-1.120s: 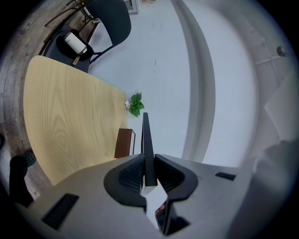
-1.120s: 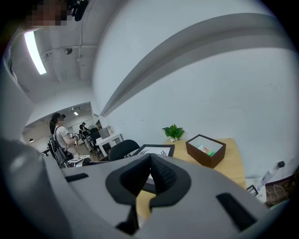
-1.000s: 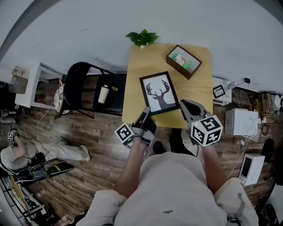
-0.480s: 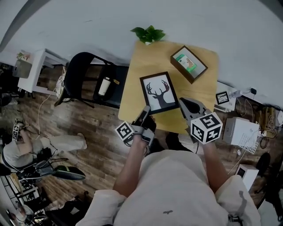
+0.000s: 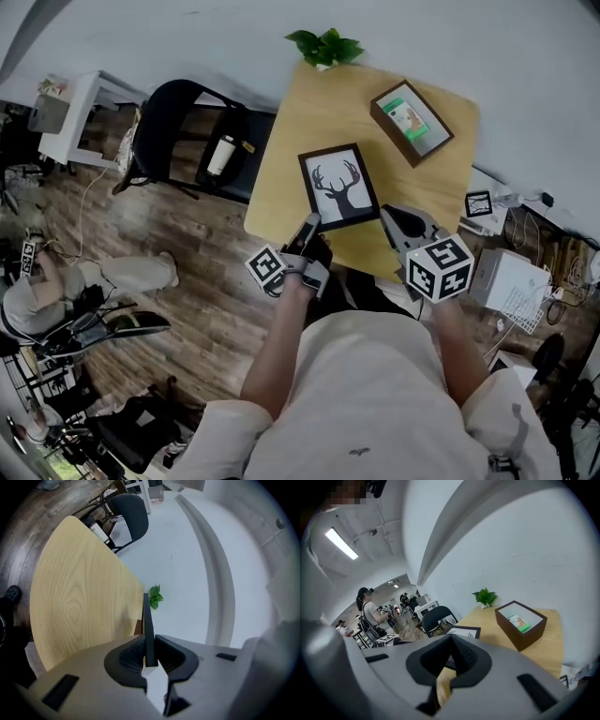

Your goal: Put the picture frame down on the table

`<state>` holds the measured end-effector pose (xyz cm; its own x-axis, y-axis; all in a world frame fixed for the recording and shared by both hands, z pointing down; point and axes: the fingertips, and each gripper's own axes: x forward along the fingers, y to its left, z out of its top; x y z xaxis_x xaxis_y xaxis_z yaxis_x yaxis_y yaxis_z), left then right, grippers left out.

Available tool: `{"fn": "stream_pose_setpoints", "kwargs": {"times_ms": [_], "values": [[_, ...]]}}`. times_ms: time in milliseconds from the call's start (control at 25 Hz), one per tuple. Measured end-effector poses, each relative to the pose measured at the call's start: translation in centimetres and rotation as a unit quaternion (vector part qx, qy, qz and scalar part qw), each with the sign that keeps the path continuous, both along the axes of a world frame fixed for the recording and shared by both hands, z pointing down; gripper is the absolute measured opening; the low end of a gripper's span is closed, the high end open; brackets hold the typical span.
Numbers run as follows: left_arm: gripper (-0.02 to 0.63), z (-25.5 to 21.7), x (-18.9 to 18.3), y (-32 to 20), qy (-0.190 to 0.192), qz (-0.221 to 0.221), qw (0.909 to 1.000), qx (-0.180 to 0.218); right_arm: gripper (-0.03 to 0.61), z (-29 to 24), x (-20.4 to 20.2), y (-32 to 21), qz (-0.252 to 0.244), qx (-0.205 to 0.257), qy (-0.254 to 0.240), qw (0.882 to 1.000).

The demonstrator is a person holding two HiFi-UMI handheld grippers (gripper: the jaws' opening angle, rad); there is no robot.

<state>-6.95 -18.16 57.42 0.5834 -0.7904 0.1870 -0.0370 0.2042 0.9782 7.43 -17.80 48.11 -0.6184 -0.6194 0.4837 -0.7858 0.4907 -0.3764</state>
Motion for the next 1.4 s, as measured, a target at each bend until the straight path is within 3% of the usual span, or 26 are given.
{"fn": "stream_pose_setpoints", "kwargs": {"times_ms": [840,1400], "values": [[0.066,5.0,0.5,-1.3,0.002,-0.002,0.9996,-0.028,-0.002,2.6,0.3,-0.6,-0.005,-0.027,0.015,1.000],[0.066,6.9,0.7,-1.0,-0.031,0.005,0.9988,-0.037,-0.002,3.8,0.5,-0.6,-0.005,-0.041,0.013,0.999]]}}
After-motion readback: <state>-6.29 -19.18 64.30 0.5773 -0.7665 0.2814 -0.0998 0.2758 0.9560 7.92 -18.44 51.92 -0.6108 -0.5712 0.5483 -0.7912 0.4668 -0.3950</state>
